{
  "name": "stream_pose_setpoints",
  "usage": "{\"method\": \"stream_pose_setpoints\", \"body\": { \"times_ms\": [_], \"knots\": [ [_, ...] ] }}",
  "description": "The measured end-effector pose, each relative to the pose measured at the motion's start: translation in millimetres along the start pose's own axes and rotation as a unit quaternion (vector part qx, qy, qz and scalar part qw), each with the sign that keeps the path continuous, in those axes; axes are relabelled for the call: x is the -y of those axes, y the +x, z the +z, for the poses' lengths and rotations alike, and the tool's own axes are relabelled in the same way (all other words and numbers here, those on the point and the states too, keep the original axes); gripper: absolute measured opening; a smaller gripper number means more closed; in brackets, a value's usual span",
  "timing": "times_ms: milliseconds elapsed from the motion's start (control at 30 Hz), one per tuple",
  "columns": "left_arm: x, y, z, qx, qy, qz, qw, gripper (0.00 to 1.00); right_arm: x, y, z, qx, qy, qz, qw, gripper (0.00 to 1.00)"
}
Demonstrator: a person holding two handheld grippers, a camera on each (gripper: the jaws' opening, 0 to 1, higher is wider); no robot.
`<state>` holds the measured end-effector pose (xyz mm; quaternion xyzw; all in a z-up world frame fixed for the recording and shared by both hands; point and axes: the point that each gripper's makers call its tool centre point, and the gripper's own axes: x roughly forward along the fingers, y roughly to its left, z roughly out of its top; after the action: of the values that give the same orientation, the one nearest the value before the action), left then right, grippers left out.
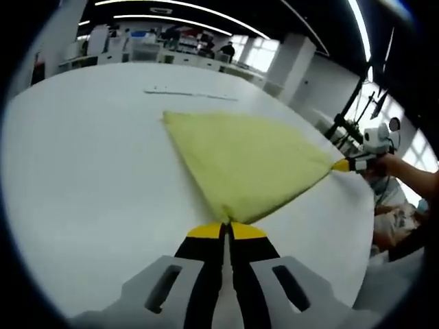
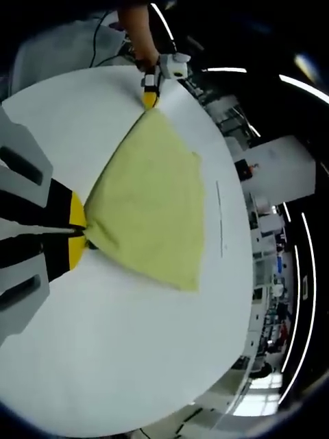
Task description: Fold the garment on the visible template until the final outline fits inside the template.
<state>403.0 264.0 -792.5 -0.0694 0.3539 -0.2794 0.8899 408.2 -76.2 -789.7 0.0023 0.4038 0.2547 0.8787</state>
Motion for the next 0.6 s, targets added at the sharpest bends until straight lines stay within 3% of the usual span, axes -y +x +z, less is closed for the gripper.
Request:
{"method": "stream_pose_setpoints", "body": {
  "times_ms": [233,600],
  "knots": [
    [-3.7,-4,-0.8,-0.006,0.019,0.007,0.9998,0.00,7,-6,-0.4,-0.001,0.001,-0.006,1.0000,0.00],
    [6.0,-6,-7.2,-0.019,0.045,0.003,0.9988,0.00,6,-13,-10.9,-0.018,-0.025,-0.011,0.9995,0.00]
  ]
}}
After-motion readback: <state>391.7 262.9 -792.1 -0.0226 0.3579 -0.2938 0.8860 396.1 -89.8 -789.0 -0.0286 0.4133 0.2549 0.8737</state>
